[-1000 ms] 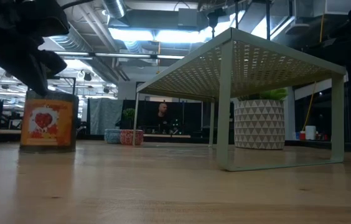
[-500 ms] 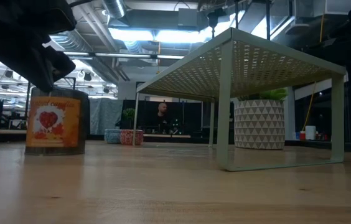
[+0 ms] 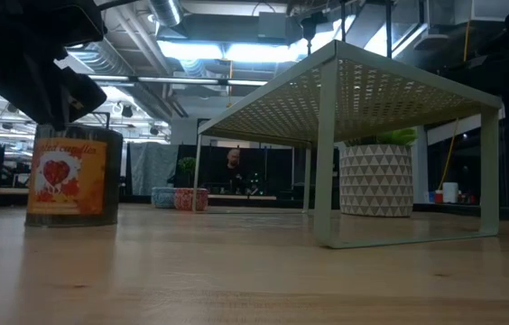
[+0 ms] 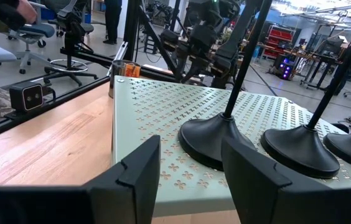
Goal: Pick & Place candle stick holders
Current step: Put the orange canned scented candle on the shelf, then put the brown canned scented candle on the shelf aligned with the other canned scented candle
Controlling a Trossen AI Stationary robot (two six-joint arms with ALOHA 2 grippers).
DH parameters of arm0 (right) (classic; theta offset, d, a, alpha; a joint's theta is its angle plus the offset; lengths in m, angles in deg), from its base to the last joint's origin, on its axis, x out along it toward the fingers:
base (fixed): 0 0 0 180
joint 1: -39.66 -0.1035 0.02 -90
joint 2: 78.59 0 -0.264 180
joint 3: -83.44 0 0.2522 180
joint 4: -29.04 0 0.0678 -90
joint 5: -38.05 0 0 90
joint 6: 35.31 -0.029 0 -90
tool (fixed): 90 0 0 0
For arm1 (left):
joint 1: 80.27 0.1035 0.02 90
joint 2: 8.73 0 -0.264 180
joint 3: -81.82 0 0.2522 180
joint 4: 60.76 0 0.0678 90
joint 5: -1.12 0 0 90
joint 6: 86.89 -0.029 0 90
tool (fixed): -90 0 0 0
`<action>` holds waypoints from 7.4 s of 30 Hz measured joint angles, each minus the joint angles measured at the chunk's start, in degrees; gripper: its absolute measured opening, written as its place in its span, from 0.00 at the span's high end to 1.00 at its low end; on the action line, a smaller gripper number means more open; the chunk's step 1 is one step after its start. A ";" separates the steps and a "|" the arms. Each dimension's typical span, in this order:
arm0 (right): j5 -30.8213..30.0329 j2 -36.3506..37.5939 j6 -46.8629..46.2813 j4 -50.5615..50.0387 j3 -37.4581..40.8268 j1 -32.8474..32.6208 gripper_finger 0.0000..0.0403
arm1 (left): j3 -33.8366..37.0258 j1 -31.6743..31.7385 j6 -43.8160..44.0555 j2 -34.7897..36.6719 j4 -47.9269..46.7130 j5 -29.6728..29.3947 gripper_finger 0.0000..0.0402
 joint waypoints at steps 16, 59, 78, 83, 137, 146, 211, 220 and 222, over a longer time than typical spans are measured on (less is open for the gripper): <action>0.00 -0.01 0.00 -0.01 0.00 0.00 0.57 | -0.04 0.04 -1.48 0.04 -4.50 -5.58 0.91; 0.00 0.01 -0.01 0.00 0.00 0.01 0.57 | -8.12 2.08 -12.17 -0.47 -10.11 -8.08 1.00; 0.00 0.01 -0.02 0.00 0.00 0.00 0.57 | -30.20 10.01 -28.49 -5.59 -28.68 -7.93 1.00; 0.00 -0.01 -0.02 0.00 -0.02 0.02 0.57 | -37.73 12.80 -36.09 -10.27 -32.14 -6.92 1.00; 0.00 0.00 -0.01 0.00 -0.01 0.00 0.57 | -55.39 34.23 -55.99 -32.46 -18.58 5.83 0.99; 0.00 0.01 -0.02 -0.01 0.00 0.01 0.57 | -55.34 34.23 -53.38 -32.50 -18.53 5.71 0.96; 0.00 0.01 0.00 -0.02 0.00 0.02 0.57 | -16.80 14.98 -16.67 7.54 -12.21 -9.61 0.76; 0.00 0.00 -0.01 0.00 0.00 0.01 0.57 | -15.32 10.71 -11.95 7.50 -12.33 -11.13 0.75; 0.00 0.00 -0.01 0.00 0.00 0.00 0.57 | -15.33 9.67 -11.71 7.50 -12.41 -11.13 0.76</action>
